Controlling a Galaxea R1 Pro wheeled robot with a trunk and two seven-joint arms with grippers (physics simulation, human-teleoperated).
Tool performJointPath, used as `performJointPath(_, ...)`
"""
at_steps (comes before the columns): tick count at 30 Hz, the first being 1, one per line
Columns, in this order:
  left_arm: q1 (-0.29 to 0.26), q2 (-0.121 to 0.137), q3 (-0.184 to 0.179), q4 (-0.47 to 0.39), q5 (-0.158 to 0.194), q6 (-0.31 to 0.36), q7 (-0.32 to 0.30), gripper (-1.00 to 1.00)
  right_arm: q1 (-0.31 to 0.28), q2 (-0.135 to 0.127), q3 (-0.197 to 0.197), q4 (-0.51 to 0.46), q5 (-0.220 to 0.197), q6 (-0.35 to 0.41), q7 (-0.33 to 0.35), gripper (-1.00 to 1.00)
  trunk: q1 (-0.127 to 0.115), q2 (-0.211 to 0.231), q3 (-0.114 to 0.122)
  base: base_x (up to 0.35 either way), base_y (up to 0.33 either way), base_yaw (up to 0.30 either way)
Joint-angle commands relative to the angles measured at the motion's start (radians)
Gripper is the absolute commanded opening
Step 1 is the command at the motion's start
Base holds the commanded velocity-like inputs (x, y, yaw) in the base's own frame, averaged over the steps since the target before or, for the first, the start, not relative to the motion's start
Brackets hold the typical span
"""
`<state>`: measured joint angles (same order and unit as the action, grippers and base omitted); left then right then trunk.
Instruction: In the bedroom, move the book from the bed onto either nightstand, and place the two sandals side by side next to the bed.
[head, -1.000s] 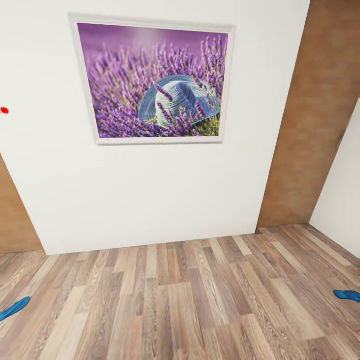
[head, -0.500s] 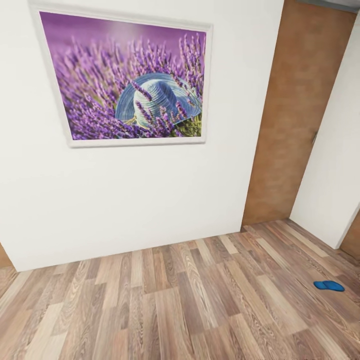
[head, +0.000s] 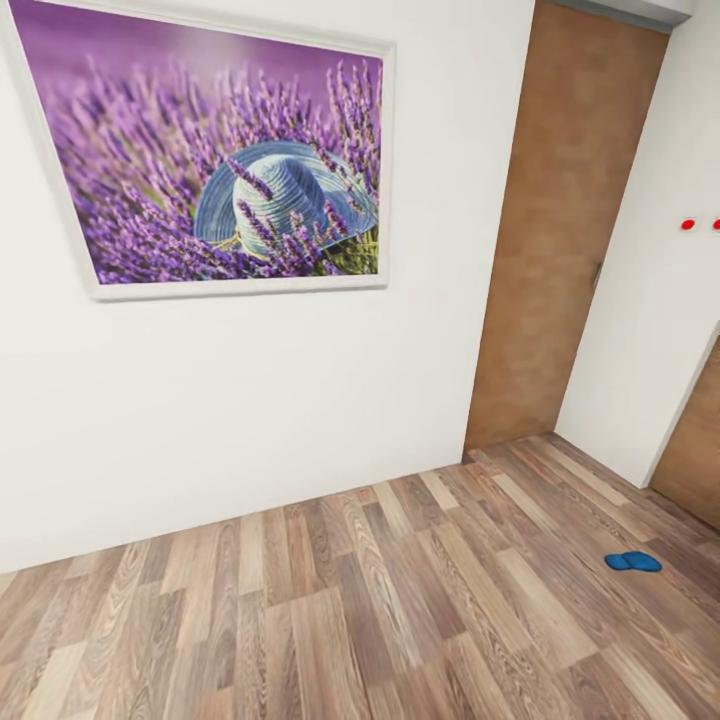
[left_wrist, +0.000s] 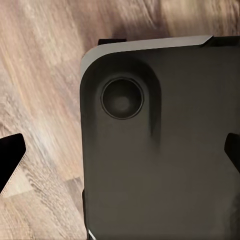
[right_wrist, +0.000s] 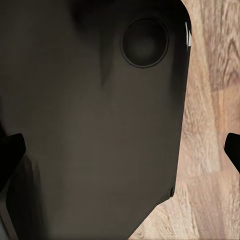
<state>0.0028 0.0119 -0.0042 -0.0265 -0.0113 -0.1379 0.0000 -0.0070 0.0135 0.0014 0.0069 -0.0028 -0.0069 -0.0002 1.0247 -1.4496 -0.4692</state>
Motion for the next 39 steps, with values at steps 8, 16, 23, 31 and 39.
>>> performJointPath(8,0.000,0.004,0.000,-0.001,0.000,-0.002,0.000,1.00,0.000,0.000,0.000,0.001,-0.001,-0.001,-0.001,1.00,0.000,0.000,-0.001,0.169,0.074,-0.018)
performJointPath(16,0.000,0.005,0.000,-0.001,0.001,-0.002,0.000,1.00,0.000,0.000,0.000,0.001,-0.002,-0.001,-0.001,1.00,0.000,0.000,-0.001,0.208,0.033,-0.010)
performJointPath(23,0.000,0.004,0.000,-0.001,0.001,-0.002,0.000,1.00,-0.001,0.000,0.000,0.001,-0.002,-0.002,-0.001,1.00,0.000,0.000,-0.001,0.217,0.006,-0.111)
performJointPath(31,0.000,0.004,0.000,-0.001,0.001,-0.002,0.000,1.00,0.000,0.000,-0.001,0.001,-0.002,-0.002,-0.001,1.00,0.000,0.000,-0.001,0.218,0.001,-0.167)
performJointPath(39,0.000,0.003,0.000,-0.001,0.001,-0.002,0.000,1.00,-0.001,0.000,-0.003,0.001,-0.002,-0.002,-0.001,1.00,0.000,0.000,-0.001,0.218,0.000,-0.178)
